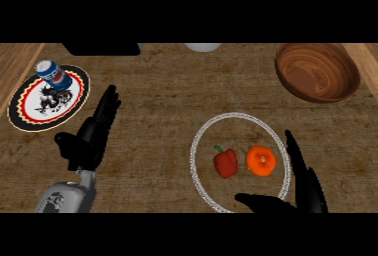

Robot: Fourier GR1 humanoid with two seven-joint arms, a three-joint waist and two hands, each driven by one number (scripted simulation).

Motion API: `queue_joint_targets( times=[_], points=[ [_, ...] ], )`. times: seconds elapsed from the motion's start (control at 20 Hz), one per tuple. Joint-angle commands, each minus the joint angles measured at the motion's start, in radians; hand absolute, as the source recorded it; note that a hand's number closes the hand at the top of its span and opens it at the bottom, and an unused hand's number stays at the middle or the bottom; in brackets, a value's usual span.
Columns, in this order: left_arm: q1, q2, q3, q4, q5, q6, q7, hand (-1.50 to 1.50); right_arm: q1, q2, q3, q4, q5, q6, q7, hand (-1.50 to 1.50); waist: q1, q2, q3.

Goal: Pick the squash from the placemat and place it in the bowl

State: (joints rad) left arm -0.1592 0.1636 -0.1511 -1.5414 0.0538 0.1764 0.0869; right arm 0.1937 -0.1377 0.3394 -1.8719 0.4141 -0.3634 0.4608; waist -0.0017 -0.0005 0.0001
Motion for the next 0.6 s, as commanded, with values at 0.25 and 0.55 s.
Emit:
queue_joint_targets(
  times=[0.25, 0.55],
  points=[
    [-0.016, -0.005, 0.080, 0.037, -0.001, -0.066, -0.012, 0.00, -0.002, 0.037, -0.063, 0.128, -0.075, 0.012, -0.115, -1.50, 0.000, 0.000, 0.000],
    [0.025, -0.070, 0.036, -0.029, -0.048, -0.044, 0.025, 0.00, -0.097, 0.108, -0.074, 0.288, -0.030, -0.035, -0.180, -1.50, 0.003, 0.000, 0.000]
  ],
)
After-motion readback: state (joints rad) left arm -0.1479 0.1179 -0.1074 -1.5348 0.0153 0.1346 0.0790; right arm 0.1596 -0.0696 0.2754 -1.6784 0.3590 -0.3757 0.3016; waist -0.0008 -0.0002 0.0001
